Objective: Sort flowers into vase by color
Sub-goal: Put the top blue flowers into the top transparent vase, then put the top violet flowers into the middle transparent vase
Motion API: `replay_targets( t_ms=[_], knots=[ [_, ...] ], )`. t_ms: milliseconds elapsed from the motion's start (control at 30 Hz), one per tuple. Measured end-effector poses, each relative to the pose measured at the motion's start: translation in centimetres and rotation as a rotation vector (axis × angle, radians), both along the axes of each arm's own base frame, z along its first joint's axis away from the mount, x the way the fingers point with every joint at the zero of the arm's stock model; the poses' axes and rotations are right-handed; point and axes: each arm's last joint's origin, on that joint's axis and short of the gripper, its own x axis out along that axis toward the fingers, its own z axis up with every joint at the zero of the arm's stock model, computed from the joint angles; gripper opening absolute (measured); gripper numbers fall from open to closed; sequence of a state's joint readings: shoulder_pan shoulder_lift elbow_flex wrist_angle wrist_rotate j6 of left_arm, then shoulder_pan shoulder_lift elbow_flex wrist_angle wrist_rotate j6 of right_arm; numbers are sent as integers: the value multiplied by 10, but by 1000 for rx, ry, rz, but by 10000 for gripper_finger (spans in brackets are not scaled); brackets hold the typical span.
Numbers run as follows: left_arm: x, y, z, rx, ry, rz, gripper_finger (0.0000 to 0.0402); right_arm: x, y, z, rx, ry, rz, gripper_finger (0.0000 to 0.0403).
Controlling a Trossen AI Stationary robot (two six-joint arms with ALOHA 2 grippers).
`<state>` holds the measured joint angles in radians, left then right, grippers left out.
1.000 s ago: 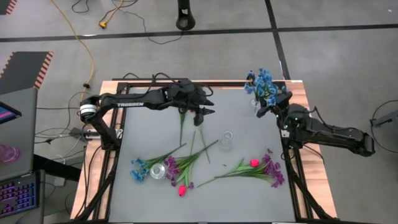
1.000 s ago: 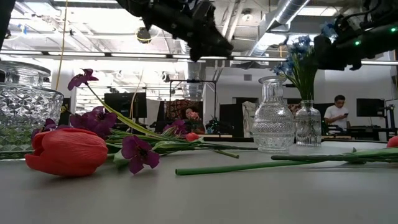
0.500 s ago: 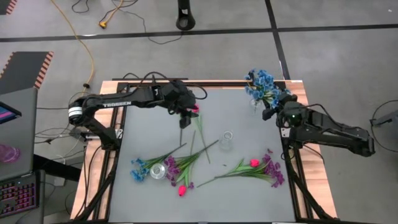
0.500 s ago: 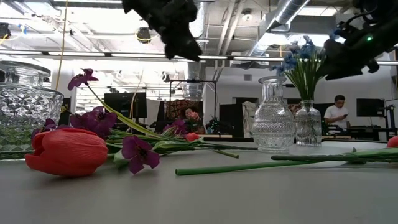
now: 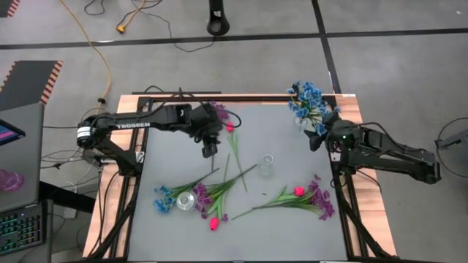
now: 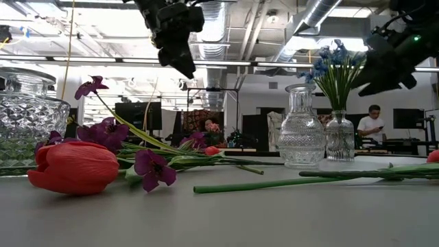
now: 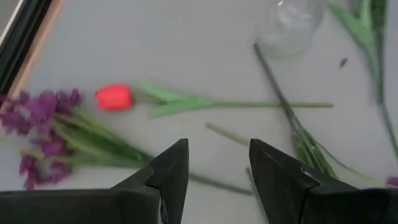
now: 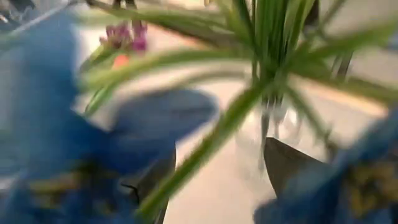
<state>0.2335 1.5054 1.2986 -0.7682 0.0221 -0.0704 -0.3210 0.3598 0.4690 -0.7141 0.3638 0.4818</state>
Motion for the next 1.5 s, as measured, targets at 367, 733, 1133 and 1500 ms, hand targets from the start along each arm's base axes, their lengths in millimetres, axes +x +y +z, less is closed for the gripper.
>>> replay_targets(
  t_ms=[367, 733, 1133, 1500],
  knots=[
    [-15, -2, -73, -111, 67, 266, 157, -3, 7, -9, 281, -43, 44, 271],
    [-26, 13, -103, -76, -21, 598, 157, -1, 7, -7, 346, -104, 27, 271],
    [-6, 18, -142, -130, -56, 644, 157, 6, 8, -5, 340, -118, 57, 271],
    [2, 27, -167, -131, -50, 717, 157, 26, 9, -6, 344, -101, 123, 271]
  ],
)
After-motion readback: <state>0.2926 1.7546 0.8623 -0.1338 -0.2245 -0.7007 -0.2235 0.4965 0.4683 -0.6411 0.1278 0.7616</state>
